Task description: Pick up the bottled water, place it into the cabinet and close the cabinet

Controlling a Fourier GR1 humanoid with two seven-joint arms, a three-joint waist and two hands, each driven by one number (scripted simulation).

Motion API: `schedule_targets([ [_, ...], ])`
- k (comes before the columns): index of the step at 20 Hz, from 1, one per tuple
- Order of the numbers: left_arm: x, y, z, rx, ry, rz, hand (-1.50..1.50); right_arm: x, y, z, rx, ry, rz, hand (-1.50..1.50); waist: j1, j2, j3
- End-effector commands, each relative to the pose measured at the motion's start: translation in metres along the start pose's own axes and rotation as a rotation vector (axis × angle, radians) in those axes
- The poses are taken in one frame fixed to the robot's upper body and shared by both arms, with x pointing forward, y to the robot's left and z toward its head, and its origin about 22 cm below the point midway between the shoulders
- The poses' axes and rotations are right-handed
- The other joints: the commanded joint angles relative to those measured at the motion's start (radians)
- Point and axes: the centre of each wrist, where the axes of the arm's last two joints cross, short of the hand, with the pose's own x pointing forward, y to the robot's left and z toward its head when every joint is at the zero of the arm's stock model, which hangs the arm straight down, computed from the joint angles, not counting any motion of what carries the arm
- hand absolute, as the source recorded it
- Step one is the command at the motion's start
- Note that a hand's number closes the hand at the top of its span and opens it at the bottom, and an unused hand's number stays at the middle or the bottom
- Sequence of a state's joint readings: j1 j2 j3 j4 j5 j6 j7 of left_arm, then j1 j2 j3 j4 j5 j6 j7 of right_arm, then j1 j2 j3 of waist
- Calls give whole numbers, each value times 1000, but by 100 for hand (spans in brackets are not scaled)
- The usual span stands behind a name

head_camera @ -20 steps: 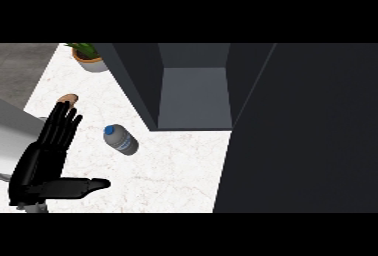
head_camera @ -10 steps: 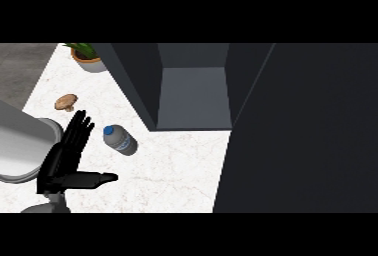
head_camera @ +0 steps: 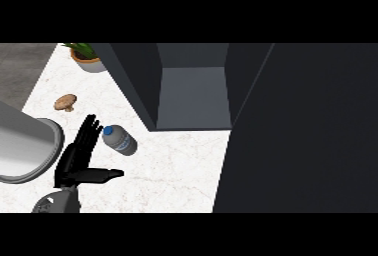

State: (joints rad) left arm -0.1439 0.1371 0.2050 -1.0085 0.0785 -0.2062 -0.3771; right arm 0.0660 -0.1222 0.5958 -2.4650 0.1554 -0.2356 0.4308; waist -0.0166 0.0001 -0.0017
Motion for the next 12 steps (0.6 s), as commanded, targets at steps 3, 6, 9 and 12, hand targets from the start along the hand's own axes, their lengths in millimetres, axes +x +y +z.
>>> schedule_targets([
  [3, -35, -2, 0, 5, -18, 17, -150, 19, -5, 15, -22, -46, 89, -150, -1, 1, 0],
  [6, -26, 3, -28, 28, -26, 27, -150, 19, -11, 21, -23, -31, 81, -150, -8, 2, 0],
  [9, -37, 5, -22, 10, -54, 34, -150, 10, -5, 7, -46, -47, 84, -150, 0, 3, 0],
  [12, -47, -12, -25, 37, -61, 52, -150, 18, -7, 4, -61, -70, 77, -150, -3, 4, -1],
])
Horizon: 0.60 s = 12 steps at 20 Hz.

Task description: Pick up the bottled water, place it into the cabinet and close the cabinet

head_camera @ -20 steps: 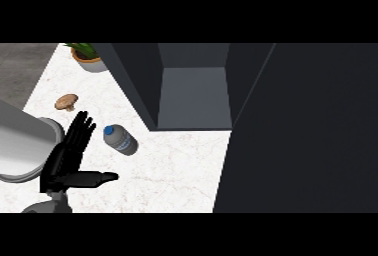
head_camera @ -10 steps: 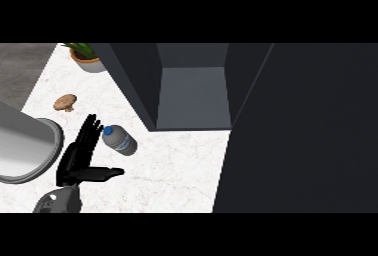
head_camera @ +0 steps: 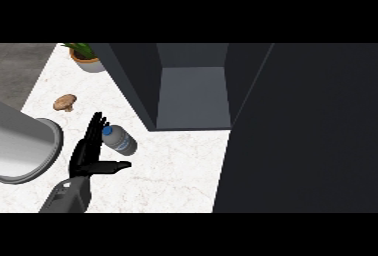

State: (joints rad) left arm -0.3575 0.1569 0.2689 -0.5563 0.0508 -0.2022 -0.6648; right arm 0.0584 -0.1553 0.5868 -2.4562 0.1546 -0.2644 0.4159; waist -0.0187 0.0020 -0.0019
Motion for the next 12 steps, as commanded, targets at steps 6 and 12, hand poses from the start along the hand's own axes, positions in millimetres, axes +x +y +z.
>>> schedule_targets([
  [6, -15, -3, -3, 54, -78, 51, -150, 9, 6, 15, -34, -49, 49, -150, -10, 2, -1],
  [12, -13, -24, -16, -37, -66, 112, 150, 14, 6, 12, -7, -45, 57, -150, -3, 1, 0],
])
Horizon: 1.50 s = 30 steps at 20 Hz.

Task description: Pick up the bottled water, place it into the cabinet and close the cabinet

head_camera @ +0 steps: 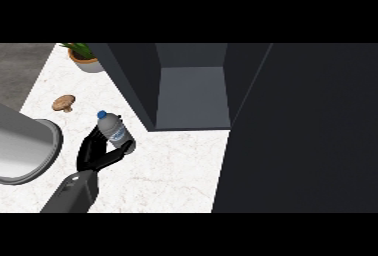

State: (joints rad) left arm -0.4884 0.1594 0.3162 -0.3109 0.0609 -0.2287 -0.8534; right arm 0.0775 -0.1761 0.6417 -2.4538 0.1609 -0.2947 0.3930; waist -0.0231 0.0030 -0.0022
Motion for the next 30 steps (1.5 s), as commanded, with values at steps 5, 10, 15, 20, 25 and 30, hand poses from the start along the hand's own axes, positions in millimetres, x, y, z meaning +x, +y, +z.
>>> schedule_targets([
  [5, 6, -30, -25, -160, -61, -85, 150, 15, -4, 3, -32, -53, 65, -150, -2, 0, 0],
  [10, -4, -46, -14, -150, -171, -217, 150, 19, -7, 14, -50, -27, 67, -150, 3, -3, 1],
  [15, -14, -58, 2, -153, -200, -247, 150, 29, -10, 16, -39, -26, 69, -150, 19, -8, 2],
  [20, 6, -88, -20, -167, -242, -146, 150, 23, -8, 14, -65, -39, 41, -150, 25, -11, 3],
  [25, 25, -105, -35, -185, -230, -36, 150, 19, -11, 19, -45, -24, 64, -150, 17, -9, 3],
  [30, 43, -141, -20, -198, -196, 38, 150, 17, -8, 13, -65, -26, 49, -150, 19, -13, 2],
])
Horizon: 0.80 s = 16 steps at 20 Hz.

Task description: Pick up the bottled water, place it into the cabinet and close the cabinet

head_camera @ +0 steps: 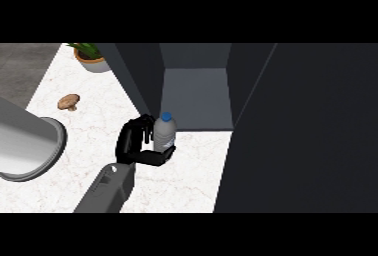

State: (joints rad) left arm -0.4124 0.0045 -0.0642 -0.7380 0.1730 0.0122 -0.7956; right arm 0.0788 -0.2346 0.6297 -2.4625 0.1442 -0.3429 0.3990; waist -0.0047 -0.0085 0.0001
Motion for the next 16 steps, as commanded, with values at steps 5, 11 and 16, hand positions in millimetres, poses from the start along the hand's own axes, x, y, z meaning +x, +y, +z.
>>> schedule_targets([
  [5, 46, -53, -27, 10, 21, 50, 150, 23, -6, 16, -18, -64, 41, -150, -4, 2, 0],
  [11, 64, -88, -55, 25, 1, 16, 150, 6, -8, 19, -14, -57, 19, -150, -17, 8, 0],
  [16, 92, -100, -90, 38, 36, -27, 150, 19, -9, 25, -34, -46, 16, -150, -10, 5, 0],
])
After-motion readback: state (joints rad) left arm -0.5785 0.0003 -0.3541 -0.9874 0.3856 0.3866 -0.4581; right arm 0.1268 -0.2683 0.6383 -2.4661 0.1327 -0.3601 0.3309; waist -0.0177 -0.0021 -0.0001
